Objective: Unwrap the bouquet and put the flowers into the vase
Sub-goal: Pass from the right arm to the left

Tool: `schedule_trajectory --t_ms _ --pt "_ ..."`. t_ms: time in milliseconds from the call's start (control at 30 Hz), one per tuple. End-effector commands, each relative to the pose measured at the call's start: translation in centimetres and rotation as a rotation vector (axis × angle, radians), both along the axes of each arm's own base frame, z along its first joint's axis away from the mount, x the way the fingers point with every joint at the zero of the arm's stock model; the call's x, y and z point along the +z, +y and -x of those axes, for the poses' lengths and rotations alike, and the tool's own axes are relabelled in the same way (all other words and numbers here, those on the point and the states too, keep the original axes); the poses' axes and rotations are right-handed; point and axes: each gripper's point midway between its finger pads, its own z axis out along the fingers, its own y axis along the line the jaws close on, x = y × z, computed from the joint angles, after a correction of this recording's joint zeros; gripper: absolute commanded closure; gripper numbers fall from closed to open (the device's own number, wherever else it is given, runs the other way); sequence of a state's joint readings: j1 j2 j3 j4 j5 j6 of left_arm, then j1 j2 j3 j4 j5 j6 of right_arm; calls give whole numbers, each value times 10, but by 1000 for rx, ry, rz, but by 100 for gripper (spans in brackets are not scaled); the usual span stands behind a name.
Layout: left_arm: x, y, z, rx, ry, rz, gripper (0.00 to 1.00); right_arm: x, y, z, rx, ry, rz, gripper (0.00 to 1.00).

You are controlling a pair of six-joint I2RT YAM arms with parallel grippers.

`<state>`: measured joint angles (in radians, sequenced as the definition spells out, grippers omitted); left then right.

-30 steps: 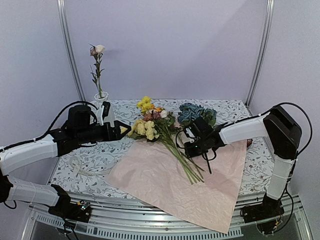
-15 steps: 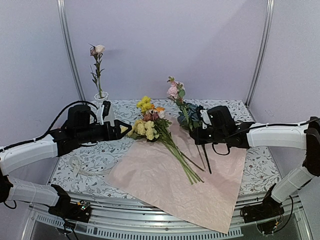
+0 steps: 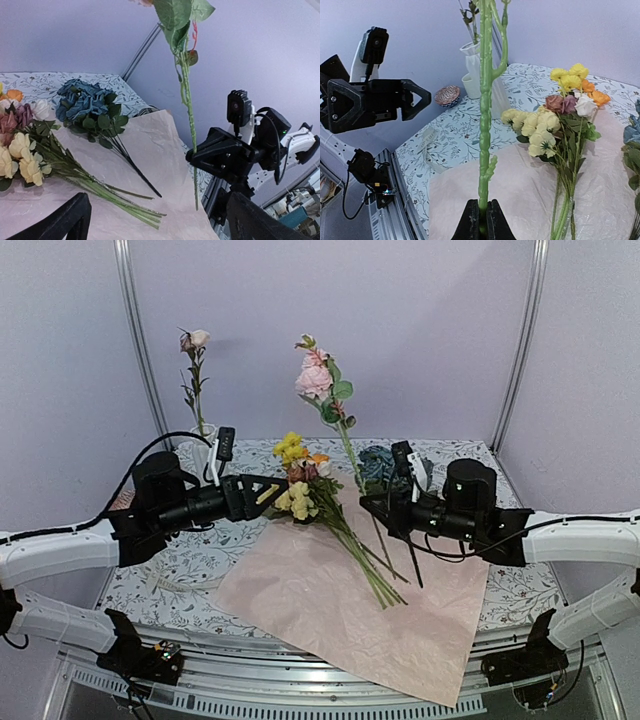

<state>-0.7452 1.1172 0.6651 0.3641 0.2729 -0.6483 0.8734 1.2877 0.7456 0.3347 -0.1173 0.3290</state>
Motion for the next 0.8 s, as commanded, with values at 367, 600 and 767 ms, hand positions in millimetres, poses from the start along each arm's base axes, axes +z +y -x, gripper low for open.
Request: schedule_trajectory --t_ms 367,600,767 --pt "56 -23 34 -116 -242 234 2 47 71 57 256 -162 -218 96" --pt "56 -30 31 -134 -234 253 6 32 99 73 324 -143 -222 96" --pt "53 -33 24 -117 -199 233 29 31 110 79 354 -136 -228 96"
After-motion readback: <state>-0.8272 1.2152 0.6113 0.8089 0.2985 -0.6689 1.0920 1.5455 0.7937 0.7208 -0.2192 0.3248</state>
